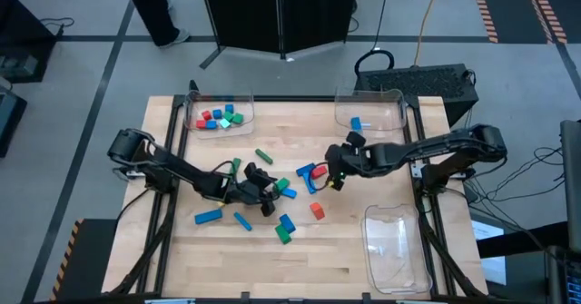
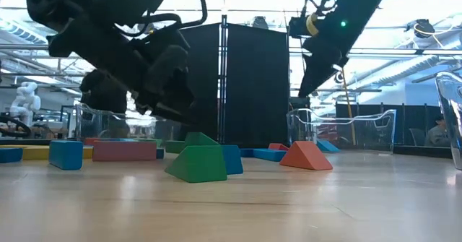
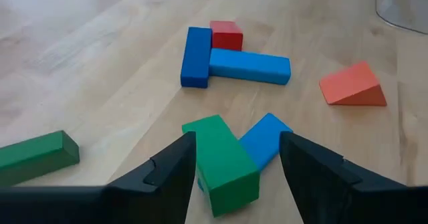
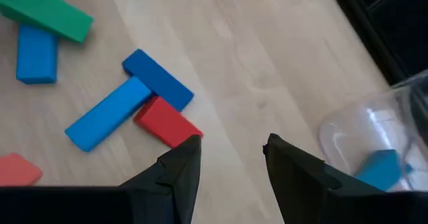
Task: Sort blocks by size
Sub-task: Put the green triangular block into the top right transparent bin
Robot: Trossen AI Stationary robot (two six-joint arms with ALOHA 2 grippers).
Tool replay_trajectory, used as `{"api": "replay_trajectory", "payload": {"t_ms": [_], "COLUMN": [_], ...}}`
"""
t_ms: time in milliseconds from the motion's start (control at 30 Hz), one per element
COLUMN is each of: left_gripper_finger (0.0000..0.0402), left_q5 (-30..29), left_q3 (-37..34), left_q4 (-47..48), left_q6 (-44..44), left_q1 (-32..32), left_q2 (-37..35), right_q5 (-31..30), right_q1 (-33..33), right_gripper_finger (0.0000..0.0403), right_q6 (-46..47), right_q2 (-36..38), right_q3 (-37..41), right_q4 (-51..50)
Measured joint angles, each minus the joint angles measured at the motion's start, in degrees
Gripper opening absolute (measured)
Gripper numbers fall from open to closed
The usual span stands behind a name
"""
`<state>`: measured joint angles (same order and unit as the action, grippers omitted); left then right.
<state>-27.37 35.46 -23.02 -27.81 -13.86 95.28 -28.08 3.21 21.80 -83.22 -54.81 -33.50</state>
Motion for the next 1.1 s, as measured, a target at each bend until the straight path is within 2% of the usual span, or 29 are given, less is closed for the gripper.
{"api": "replay_trajectory", "payload": {"t_ms": [333,667,1100], "left_gripper_finger": [0.0219,0.0280,0.0276], "left_q5": [2.60,2.97,0.11], "left_q3": [0.00,0.00,0.00], "left_q4": [4.87,3.80,0.15], "left_q6": [-3.41,-3.37,-3.15], "left_q1": [0.29,-0.43,-0.36], "left_q2": [-0.08,1.87,3.59], "right_q5": [0.23,-0.23,-0.46], "right_q1": [3.92,6.05,8.18], "right_gripper_finger": [0.0162,0.0162,0.0162], "right_q6": [2.57,3.96,2.00], "right_q2": [0.04,-0.08,-0.33], "right_q3": [2.58,2.58,3.20], "right_q4": [10.68,13.61,21.05]}}
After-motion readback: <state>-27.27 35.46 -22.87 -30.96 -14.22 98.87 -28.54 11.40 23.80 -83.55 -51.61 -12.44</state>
